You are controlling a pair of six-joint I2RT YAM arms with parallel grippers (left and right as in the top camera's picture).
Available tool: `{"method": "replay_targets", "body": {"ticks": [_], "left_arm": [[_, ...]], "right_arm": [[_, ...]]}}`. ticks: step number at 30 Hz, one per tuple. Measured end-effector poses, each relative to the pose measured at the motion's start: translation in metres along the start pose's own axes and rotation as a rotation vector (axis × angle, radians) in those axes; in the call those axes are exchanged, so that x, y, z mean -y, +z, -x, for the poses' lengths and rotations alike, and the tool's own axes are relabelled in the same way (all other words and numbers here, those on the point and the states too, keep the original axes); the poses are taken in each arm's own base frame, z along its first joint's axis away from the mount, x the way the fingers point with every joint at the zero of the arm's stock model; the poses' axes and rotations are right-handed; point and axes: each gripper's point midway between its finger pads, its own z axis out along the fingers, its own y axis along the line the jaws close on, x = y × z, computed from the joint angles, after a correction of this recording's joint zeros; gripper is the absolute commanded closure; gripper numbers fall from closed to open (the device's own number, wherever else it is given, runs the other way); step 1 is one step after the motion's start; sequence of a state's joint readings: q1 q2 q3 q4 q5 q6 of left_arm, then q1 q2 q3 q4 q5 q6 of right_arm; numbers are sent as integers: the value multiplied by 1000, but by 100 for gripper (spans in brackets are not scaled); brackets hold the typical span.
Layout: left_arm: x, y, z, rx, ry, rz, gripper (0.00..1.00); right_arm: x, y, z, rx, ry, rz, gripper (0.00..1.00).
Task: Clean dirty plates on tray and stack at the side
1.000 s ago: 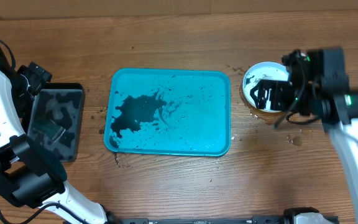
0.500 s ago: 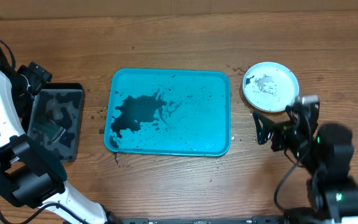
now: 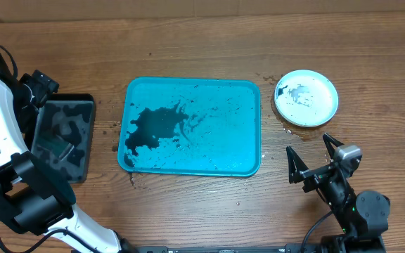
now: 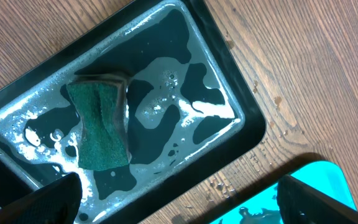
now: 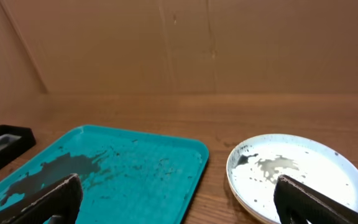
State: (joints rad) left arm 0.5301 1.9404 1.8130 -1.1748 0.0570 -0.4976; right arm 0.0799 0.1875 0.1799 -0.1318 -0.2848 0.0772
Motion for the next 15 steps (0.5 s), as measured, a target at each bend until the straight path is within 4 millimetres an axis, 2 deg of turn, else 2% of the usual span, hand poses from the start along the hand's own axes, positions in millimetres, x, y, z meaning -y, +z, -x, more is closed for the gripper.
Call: {"method": "replay_targets", "body": {"ticks": [15], "left_arm": [[0, 0, 0, 0, 0, 0, 0]], "right_arm": [[13, -5, -3, 164, -41, -58, 0]]}}
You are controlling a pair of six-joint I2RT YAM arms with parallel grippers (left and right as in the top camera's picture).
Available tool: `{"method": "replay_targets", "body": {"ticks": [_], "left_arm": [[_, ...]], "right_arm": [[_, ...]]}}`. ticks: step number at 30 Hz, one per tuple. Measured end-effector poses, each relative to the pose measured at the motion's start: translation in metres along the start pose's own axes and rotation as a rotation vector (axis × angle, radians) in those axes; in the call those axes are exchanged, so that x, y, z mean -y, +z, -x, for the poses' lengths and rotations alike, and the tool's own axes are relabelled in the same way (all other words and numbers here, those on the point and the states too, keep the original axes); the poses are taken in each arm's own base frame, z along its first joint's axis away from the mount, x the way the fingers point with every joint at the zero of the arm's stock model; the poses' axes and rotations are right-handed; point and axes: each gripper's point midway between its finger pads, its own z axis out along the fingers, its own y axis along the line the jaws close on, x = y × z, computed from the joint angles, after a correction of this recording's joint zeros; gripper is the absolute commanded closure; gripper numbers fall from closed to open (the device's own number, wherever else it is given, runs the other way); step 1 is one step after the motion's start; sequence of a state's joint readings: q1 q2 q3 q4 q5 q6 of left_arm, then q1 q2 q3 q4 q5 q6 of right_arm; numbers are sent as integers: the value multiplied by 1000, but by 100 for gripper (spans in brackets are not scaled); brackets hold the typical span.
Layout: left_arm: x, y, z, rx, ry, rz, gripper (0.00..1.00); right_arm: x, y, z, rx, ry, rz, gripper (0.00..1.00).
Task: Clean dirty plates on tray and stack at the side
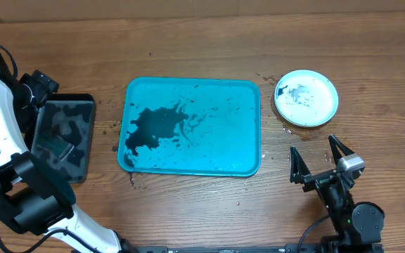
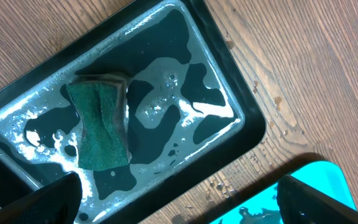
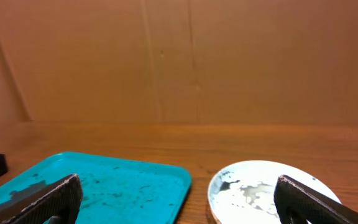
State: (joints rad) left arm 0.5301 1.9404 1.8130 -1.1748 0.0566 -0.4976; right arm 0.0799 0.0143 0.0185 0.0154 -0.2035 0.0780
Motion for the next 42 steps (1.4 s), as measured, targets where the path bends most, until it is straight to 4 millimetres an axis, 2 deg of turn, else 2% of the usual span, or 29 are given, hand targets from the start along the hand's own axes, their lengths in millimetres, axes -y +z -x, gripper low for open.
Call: {"method": "replay_targets", "body": {"ticks": [5, 12, 15, 42], "left_arm": [[0, 0, 0, 0, 0, 0, 0], [0, 0, 0, 0, 0, 0, 0], [0, 0, 0, 0, 0, 0, 0], [0, 0, 0, 0, 0, 0, 0]], "right_arm": [[11, 0, 4, 20, -2, -63, 0], [31, -4, -19, -69, 13, -178, 0], [34, -4, -21, -76, 3, -195, 0], [29, -3, -22, -92, -135, -155, 0]]}}
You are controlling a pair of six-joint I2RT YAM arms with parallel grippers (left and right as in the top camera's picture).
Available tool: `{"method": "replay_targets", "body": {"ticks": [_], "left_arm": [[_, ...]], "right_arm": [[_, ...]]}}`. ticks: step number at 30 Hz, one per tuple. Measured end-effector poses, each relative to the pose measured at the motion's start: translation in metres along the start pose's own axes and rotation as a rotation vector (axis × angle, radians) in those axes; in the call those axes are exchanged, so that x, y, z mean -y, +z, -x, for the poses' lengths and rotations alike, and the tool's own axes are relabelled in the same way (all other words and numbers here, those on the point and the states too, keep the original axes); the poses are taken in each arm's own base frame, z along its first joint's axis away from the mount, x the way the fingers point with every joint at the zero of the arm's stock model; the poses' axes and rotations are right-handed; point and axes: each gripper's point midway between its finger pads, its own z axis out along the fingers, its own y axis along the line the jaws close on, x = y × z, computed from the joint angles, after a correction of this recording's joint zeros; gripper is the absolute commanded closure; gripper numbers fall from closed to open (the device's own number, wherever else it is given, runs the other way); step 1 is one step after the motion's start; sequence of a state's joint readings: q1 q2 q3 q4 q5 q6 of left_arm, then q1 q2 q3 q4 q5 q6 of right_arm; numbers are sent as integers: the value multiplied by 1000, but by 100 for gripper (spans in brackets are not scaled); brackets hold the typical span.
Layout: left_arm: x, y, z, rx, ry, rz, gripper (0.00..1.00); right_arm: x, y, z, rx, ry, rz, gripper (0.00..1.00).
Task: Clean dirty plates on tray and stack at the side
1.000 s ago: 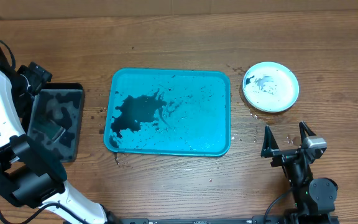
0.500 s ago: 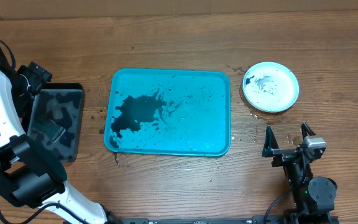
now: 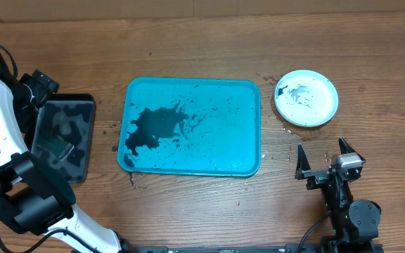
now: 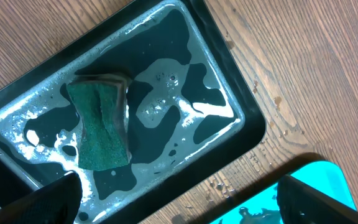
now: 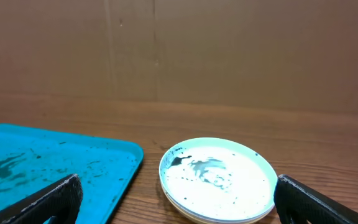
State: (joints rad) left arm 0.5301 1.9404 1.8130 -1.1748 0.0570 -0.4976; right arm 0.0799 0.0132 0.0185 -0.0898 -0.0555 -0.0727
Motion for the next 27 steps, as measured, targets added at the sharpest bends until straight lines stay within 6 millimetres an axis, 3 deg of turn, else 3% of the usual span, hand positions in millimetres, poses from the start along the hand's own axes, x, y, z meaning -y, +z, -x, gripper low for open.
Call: {"method": "replay_targets", "body": {"ticks": [21, 27], "left_arm": [[0, 0, 0, 0, 0, 0, 0], [-17, -3, -33, -135, 4, 72, 0]], "right_arm": [[0, 0, 0, 0, -6, 1, 0], [0, 0, 0, 0, -6, 0, 0]]}}
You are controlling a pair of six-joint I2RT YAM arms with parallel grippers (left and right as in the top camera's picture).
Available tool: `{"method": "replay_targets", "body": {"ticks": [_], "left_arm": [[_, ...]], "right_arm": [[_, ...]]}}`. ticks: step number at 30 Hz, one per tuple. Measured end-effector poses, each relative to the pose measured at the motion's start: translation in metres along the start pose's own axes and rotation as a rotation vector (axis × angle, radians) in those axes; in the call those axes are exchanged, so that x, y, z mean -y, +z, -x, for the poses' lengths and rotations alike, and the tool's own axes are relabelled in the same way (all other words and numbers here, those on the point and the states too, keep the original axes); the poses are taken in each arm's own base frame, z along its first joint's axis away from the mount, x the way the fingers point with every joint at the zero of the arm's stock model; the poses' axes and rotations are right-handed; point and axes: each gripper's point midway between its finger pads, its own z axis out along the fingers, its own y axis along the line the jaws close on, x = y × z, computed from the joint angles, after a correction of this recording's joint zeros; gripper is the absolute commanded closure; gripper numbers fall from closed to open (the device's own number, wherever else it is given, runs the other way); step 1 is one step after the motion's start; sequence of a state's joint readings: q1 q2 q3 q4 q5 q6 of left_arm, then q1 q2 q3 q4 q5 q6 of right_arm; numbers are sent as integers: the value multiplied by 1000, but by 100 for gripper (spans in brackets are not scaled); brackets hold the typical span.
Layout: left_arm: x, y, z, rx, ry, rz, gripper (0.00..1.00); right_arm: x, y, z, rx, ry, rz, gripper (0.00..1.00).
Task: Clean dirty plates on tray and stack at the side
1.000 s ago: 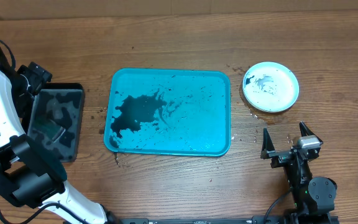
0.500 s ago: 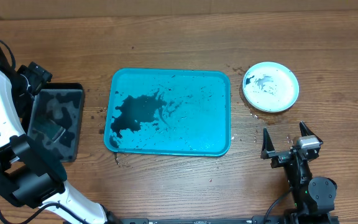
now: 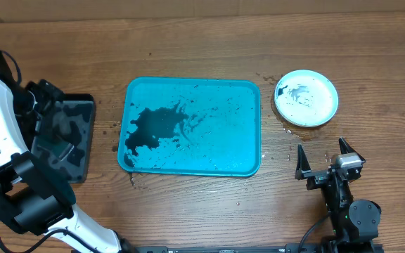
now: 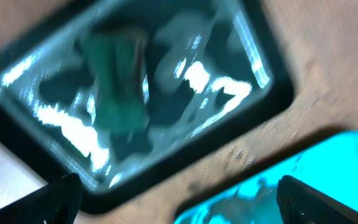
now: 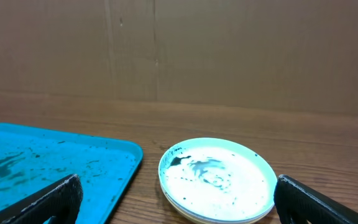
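Observation:
A teal tray (image 3: 188, 158) lies mid-table with a dark wet stain and no plate on it. To its right sits a white plate (image 3: 306, 98) with dark smears, resting on another plate's rim (image 5: 216, 214). My right gripper (image 3: 323, 163) stands open on the near side of it, pointing at it; in the wrist view the right gripper (image 5: 185, 208) has nothing between its fingers. My left gripper (image 3: 50, 104) hangs open over a black basin (image 3: 83, 165). The left wrist view is blurred: a green sponge (image 4: 118, 84) lies in the basin's water.
Brown cardboard walls (image 5: 179, 50) close off the back of the wooden table (image 3: 202, 42). Water drops and specks dot the wood near the tray corner (image 4: 303, 180) and around the plate.
My left gripper has shifted slightly over the basin, and its view is now blurred with the basin displaced in frame. The right gripper, plate and tray are where they were.
My right gripper first stood open near the tray's right side, angled toward the tray. It then turned and drew back until the white plate sat straight ahead. The left gripper stayed open over the basin with the sponge lying in it, shifting only now.

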State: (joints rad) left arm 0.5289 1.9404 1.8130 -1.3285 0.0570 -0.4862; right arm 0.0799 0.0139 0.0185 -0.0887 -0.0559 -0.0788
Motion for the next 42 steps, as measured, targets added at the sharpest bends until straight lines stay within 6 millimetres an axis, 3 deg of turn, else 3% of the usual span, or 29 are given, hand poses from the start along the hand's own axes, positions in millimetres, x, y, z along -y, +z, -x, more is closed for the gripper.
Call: {"method": "replay_targets", "body": {"ticks": [6, 10, 18, 22, 28, 37, 42], "left_arm": [[0, -1, -11, -32, 39, 11, 0], [7, -14, -23, 14, 142, -16, 0], [39, -55, -76, 309, 496, -182, 0], [44, -45, -113, 402, 678, -232, 0], [33, -18, -158, 482, 852, -279, 0], [36, -25, -174, 793, 897, -467, 0], [30, -10, -184, 869, 902, -519, 0]], "right_arm": [[0, 0, 0, -1, 0, 0, 0], [0, 0, 0, -1, 0, 0, 0], [0, 0, -1, -2, 0, 0, 0], [0, 0, 0, -2, 0, 0, 0], [0, 0, 0, -2, 0, 0, 0], [0, 0, 0, 0, -1, 0, 0], [0, 0, 0, -2, 0, 0, 0]]}}
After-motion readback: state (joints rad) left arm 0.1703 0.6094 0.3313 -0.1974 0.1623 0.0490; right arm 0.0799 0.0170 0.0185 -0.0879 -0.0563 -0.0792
